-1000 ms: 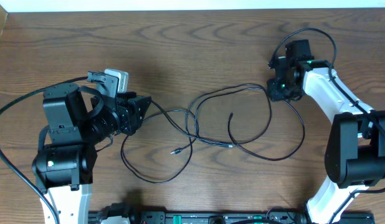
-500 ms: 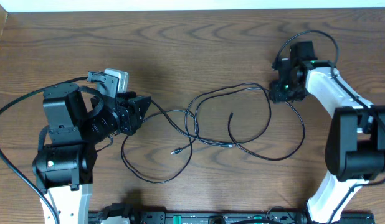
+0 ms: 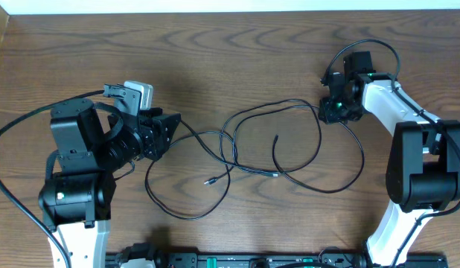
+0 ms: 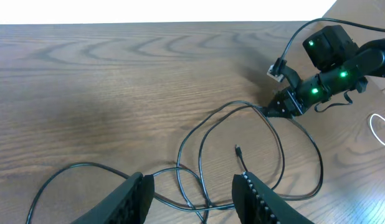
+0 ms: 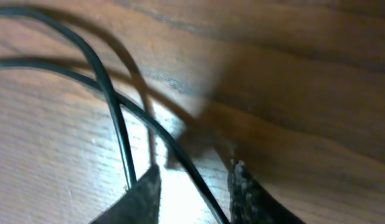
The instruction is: Untangle cables
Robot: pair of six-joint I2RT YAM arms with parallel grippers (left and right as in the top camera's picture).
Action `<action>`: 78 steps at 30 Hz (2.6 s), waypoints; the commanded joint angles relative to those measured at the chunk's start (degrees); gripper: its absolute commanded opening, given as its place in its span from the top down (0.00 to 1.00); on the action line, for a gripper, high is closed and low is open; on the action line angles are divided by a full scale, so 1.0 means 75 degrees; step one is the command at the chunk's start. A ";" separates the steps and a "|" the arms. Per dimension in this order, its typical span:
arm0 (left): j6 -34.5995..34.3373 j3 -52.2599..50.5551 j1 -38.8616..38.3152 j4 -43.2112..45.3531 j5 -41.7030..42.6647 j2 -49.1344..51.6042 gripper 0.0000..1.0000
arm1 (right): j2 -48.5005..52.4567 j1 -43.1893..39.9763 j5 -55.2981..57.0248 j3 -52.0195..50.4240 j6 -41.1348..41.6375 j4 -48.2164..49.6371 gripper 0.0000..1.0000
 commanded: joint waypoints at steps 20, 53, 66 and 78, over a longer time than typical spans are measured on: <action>0.0128 0.0026 -0.0003 0.0026 0.0044 0.0201 0.54 | 0.0105 0.0017 -0.0315 0.0615 0.0542 -0.0286 0.23; 0.0125 0.0026 -0.0006 0.0012 0.0187 0.0184 0.53 | 0.0731 0.0562 0.1151 0.0612 0.0460 -0.0790 0.54; 0.0128 0.0026 -0.0003 -0.0006 0.0184 0.0149 0.54 | 0.1000 0.1081 -0.0627 0.0650 0.0163 -0.0889 0.99; 0.0128 0.0026 -0.0003 -0.0003 0.0181 0.0152 0.53 | 0.0522 0.1023 -0.1486 0.2060 0.0085 -0.1603 0.99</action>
